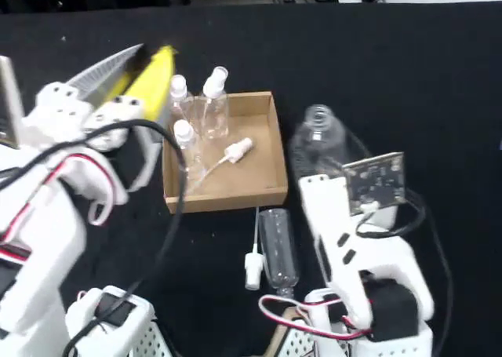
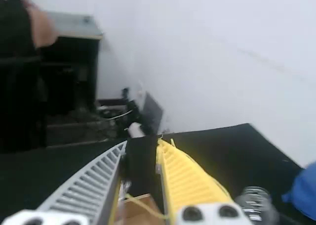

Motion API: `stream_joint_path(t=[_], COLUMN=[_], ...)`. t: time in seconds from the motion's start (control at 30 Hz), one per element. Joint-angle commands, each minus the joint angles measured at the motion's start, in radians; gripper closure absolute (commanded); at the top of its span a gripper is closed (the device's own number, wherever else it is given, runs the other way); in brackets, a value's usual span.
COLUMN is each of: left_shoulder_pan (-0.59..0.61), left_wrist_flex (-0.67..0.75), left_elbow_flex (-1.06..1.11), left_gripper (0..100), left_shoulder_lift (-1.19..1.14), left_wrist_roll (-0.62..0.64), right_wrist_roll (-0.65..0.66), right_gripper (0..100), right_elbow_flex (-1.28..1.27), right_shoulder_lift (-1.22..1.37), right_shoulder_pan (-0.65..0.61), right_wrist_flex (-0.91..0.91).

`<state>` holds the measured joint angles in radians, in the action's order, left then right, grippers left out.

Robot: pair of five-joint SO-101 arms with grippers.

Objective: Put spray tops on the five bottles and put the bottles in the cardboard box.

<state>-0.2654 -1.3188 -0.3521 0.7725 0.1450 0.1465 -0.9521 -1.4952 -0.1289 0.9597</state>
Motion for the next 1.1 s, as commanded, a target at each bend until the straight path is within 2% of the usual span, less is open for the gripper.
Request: stream_joint_path(t=[0.0,0.1,0.2,0.33,0.47,0.6,0.73,0.87,1.07], left_shoulder_pan=[0.128,0.151,0.125,0.015,-0.125,-0.223,-0.271,-0.269,-0.226], left_wrist_flex=[-0.066,-0.121,-0.18,-0.233,-0.252,-0.264,-0.253,-0.206,-0.144], left_elbow_flex=[-0.042,-0.042,-0.042,-0.053,-0.042,-0.042,-0.044,-0.044,-0.051], left_gripper=[92,92,92,90,82,82,82,82,82], left_shoulder_lift=[-0.02,-0.063,-0.107,-0.181,-0.262,-0.42,-0.585,-0.736,-0.925], left_wrist_roll=[-0.005,-0.028,-0.13,-0.245,-0.333,-0.419,-0.439,-0.44,-0.44], right_wrist_roll=[0.035,0.034,0.035,0.035,0.035,0.072,0.155,0.201,0.253], right_gripper=[98.4,98.4,98.4,98.4,98.4,98.6,98.7,98.7,98.7], right_elbow_flex=[0.125,0.142,0.139,0.148,0.194,0.254,0.289,0.283,0.283], right_shoulder_lift=[-0.01,-0.008,-0.007,0.074,0.263,0.472,0.619,0.696,0.805], right_shoulder_pan=[0.207,0.307,0.377,0.47,0.585,0.723,0.819,0.904,0.945], right_wrist_flex=[0.081,0.124,0.141,0.138,0.14,0.132,0.087,0.018,-0.023])
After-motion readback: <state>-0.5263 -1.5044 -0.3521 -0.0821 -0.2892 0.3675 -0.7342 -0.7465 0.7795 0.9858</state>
